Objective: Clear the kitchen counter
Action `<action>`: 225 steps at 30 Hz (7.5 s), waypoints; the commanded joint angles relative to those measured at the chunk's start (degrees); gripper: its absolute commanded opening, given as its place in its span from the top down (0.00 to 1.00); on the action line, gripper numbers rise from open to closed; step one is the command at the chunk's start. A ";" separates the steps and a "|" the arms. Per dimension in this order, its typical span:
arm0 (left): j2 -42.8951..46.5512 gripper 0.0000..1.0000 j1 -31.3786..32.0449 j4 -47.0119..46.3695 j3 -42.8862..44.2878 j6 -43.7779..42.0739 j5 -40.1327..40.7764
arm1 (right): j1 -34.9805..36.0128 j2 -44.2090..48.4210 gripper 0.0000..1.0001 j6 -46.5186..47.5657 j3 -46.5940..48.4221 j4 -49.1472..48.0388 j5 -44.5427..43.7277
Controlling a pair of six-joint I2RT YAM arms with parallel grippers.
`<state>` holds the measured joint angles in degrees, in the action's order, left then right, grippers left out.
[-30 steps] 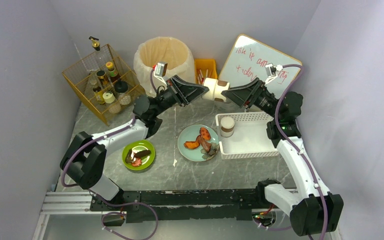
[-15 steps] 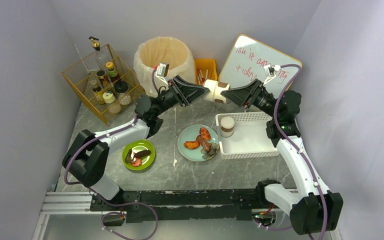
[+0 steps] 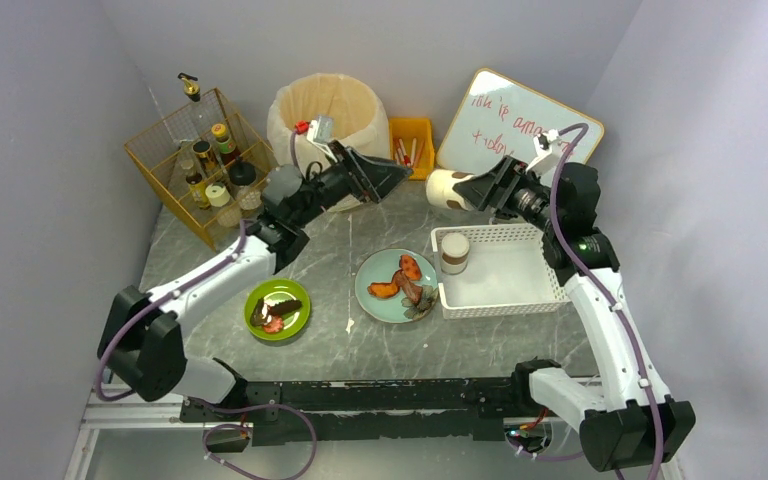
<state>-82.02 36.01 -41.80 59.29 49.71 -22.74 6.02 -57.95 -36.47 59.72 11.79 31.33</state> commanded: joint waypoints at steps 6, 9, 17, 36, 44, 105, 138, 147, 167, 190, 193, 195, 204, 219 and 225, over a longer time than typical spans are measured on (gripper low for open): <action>6.41 0.06 -0.50 27.08 8.55 -20.38 18.16 | 0.14 -4.65 1.00 14.72 11.22 30.44 -14.24; 6.52 0.05 -0.57 29.05 9.30 -21.36 20.03 | 0.68 -7.70 1.00 16.33 13.97 36.59 -18.77; 5.95 0.04 -0.59 31.59 10.69 -22.30 22.14 | 3.94 -11.91 1.00 15.82 16.87 45.55 -32.27; 7.51 0.05 -0.85 35.29 10.32 -23.53 25.66 | 18.49 -19.21 1.00 12.79 12.37 46.61 -44.53; 6.84 0.06 -0.86 34.91 10.12 -22.56 25.12 | 20.07 -20.82 1.00 13.13 10.51 46.88 -43.80; 6.38 0.08 -1.20 36.19 9.36 -20.92 25.93 | 20.24 -24.77 0.21 14.84 0.54 37.55 -36.58; 9.09 0.09 -1.61 50.98 9.23 -28.04 30.24 | 20.18 -1.29 0.18 13.78 3.30 16.94 -38.45; 8.78 0.10 -1.56 55.07 3.27 -25.33 24.89 | 20.19 0.13 0.17 12.38 1.59 13.76 -37.60; -1.92 0.19 -1.56 45.21 -12.23 -21.34 14.10 | 20.17 -0.45 0.17 13.16 2.68 14.73 -38.35; -13.30 0.58 -1.73 29.50 -20.10 -14.29 8.56 | 20.22 -2.96 0.17 15.11 3.38 15.90 -37.05; -13.79 0.62 -1.73 28.45 -21.27 -13.83 8.22 | 20.20 -3.05 0.17 15.31 3.38 15.89 -37.18; -14.31 0.64 -1.81 27.99 -21.62 -13.63 7.78 | 20.17 -3.12 0.17 15.29 3.33 15.74 -37.09; -17.64 0.73 -4.63 21.18 -23.80 -11.71 2.17 | 20.17 -3.43 0.16 15.36 2.85 15.20 -36.88; -10.03 0.95 -14.94 15.63 -26.36 -8.47 -6.68 | 20.17 -3.39 0.17 14.21 1.49 13.17 -36.39; -8.25 0.95 -18.12 8.80 -28.31 -3.87 -12.17 | 20.21 -3.19 0.16 13.18 1.27 12.12 -36.21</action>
<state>-93.10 19.44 -26.24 31.33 42.87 -30.46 26.09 -61.87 -22.48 61.21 27.40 -5.41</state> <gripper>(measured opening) 0.090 0.833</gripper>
